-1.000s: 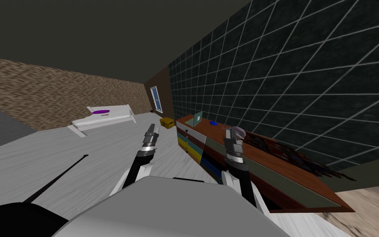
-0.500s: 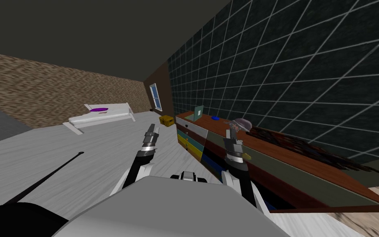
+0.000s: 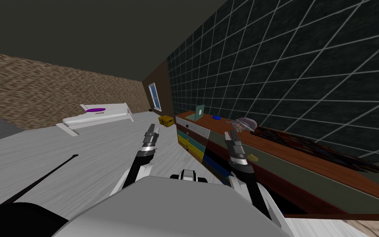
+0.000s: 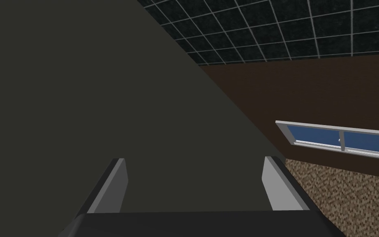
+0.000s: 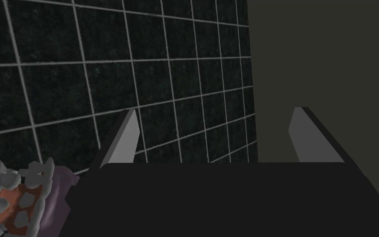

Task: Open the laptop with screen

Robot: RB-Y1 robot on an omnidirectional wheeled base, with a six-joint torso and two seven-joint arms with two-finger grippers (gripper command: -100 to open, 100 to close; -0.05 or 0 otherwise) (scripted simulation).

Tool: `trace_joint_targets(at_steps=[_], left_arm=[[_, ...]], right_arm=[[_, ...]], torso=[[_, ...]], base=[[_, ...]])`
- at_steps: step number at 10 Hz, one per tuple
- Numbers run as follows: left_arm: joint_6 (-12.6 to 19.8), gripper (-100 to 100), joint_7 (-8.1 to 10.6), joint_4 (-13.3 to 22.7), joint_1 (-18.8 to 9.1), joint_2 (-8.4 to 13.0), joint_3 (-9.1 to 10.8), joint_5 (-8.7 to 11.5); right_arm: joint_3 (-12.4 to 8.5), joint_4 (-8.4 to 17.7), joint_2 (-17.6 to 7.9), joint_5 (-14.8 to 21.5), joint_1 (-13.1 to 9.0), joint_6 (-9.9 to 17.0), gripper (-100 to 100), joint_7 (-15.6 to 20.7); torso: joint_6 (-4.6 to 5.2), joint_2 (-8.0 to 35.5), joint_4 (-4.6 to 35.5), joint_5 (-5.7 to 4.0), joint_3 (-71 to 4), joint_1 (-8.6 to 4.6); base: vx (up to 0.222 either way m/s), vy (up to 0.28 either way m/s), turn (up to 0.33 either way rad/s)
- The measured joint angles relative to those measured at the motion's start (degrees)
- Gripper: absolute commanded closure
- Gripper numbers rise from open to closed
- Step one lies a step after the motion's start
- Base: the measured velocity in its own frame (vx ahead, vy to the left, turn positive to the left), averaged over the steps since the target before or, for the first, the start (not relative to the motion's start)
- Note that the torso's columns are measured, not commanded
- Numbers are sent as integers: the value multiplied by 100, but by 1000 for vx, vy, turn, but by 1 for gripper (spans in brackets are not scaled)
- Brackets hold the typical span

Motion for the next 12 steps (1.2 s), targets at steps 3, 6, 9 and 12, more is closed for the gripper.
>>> trace_joint_targets(at_steps=[3, 6, 9, 12], left_arm=[[0, 0, 0, 0, 1, 0, 0, 0], [0, 0, 0, 0, 1, -1, -1, 0], [0, 0, 0, 0, 1, 0, 0, 0], [0, 0, 0, 0, 1, -1, -1, 0]], right_arm=[[-359, 44, -455, 225, 184, 150, -100, 82], [-758, 19, -786, 540, 470, 362, -100, 210], [-1243, -62, -1087, 890, 842, 567, -100, 348], [-1766, -60, -1453, 1271, 1123, 877, -100, 478]], torso=[[0, 0, 0, -1, -1, -1], [0, 10, 3, 1, 6, 5], [0, 7, 2, -3, 3, -11], [0, 2, 1, -1, 1, -2]], base=[[144, 115, -48], [154, 163, -60], [170, 172, -59], [186, 195, -70]])
